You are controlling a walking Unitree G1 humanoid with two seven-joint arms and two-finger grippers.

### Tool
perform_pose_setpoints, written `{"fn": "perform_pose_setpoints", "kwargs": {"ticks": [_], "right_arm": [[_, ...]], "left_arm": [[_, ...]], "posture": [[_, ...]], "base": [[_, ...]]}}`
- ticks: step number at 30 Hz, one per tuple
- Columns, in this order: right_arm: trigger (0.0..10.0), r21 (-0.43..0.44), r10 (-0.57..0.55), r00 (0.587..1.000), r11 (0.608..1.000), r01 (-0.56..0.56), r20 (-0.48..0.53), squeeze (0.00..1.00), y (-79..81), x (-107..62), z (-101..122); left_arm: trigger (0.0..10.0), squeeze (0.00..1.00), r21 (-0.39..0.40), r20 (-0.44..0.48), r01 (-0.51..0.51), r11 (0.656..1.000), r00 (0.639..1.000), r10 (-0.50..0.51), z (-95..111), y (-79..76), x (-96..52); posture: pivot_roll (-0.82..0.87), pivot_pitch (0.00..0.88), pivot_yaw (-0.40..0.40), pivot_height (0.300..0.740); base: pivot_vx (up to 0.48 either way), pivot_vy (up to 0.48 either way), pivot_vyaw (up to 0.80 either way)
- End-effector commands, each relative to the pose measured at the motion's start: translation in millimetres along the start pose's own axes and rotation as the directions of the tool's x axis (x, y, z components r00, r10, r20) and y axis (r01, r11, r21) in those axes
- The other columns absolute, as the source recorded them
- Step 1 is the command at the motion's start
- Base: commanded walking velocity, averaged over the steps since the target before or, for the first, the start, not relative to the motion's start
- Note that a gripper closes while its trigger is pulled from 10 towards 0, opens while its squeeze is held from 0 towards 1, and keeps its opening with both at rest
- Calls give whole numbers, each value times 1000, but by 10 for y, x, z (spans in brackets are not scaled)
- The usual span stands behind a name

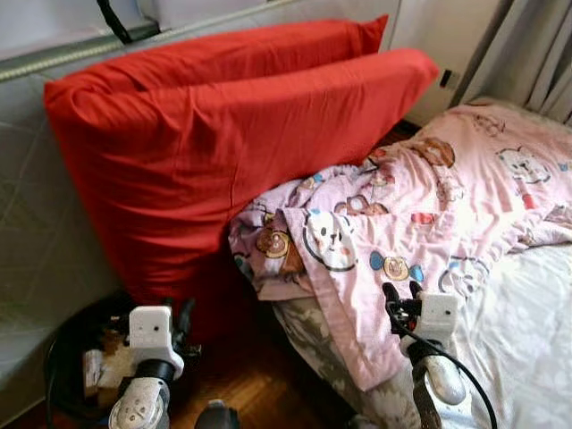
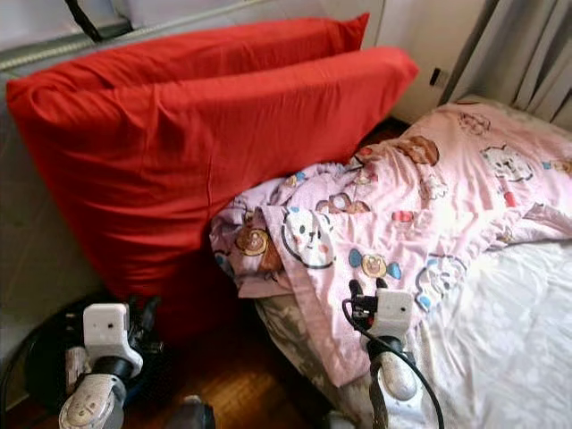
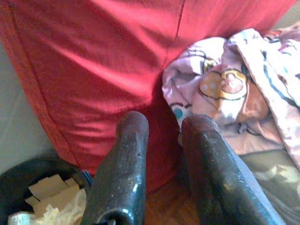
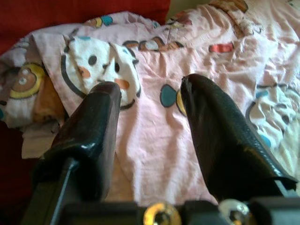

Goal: Clean up the room

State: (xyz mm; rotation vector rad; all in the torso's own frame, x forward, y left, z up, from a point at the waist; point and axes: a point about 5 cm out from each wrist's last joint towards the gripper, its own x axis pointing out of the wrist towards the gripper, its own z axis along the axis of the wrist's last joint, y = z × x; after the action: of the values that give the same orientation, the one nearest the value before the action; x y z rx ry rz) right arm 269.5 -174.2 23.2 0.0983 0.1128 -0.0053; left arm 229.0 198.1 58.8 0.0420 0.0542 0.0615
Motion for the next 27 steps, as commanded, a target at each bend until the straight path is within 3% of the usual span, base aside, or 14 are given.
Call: {"fn": "perform_pose_setpoints", "kwargs": {"ticks": [1, 27], "right_arm": [[10000, -8, -4, 1000, 1000, 4, -14, 0, -25, -26, -21], [10000, 9, 65, 996, 998, -64, -67, 0, 97, -21, -100]], "left_arm": [[10000, 0, -11, 4, -1, 1000, 1000, 1, 17, -12, -21], [10000, 0, -15, -4, 10, 1000, 1000, -10, 26, -52, 9]], "posture": [[79, 136, -32, 659], [86, 121, -30, 646]], "base": [[0, 0, 0], [0, 0, 0]]}}
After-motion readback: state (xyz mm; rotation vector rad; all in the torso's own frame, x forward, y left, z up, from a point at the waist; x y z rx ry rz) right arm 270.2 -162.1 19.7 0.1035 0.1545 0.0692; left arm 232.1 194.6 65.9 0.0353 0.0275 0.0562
